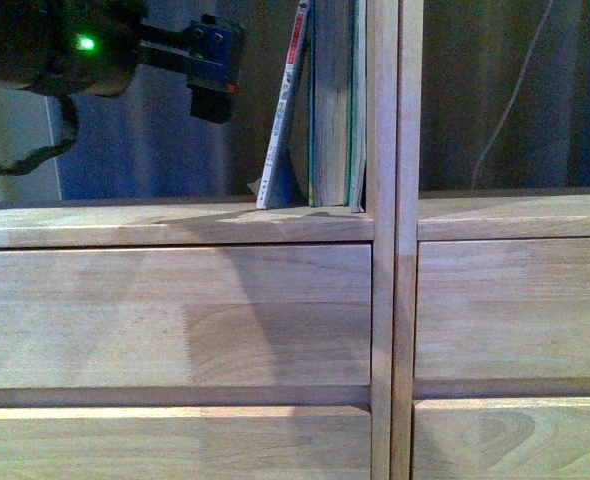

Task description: Organize books on shelf

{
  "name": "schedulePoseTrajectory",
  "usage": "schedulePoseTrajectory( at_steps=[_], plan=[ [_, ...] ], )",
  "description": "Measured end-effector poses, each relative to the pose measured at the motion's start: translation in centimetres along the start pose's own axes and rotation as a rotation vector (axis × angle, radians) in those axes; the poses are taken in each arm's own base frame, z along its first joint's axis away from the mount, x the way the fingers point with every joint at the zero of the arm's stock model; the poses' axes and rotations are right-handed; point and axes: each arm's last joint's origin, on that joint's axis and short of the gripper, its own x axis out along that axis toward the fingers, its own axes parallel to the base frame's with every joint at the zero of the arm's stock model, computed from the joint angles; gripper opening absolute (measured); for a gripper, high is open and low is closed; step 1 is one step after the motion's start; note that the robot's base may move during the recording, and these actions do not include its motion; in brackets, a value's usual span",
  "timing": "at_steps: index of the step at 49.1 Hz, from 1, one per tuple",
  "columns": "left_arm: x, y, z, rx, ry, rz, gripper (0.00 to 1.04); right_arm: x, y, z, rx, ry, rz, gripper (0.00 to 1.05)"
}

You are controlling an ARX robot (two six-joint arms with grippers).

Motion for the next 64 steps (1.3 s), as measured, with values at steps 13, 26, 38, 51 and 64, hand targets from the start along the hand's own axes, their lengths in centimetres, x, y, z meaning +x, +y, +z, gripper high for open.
schedulePoseTrajectory(
  at_steps=[13, 26, 38, 51, 64],
  plan=[
    [-10.4, -0.5, -0.2, -0.204, -0.024, -0.099, 0.97, 0.0, 0.0, 0.0, 0.000, 0.000, 0.000, 0.98],
    [-13.5, -0.5, -1.7, -0.278, 0.174, 0.181, 0.81, 0.0, 0.0, 0.0, 0.000, 0.000, 0.000, 0.98],
    [-18.1, -0.2, -5.9, -0.267, 0.234, 0.332, 0.46, -0.1, 0.5, -2.1, -0.030, 0.127, -0.470, 0.74],
    [-22.5, -0.7, -9.8, -0.272, 0.248, 0.328, 0.03, -0.8, 0.4, -7.1, -0.132, 0.194, -0.585, 0.23],
    [-24.8, -1.0, -11.4, -0.272, 0.241, 0.329, 0.03, -1.3, 0.2, -9.3, -0.145, 0.198, -0.585, 0.03]
  ],
)
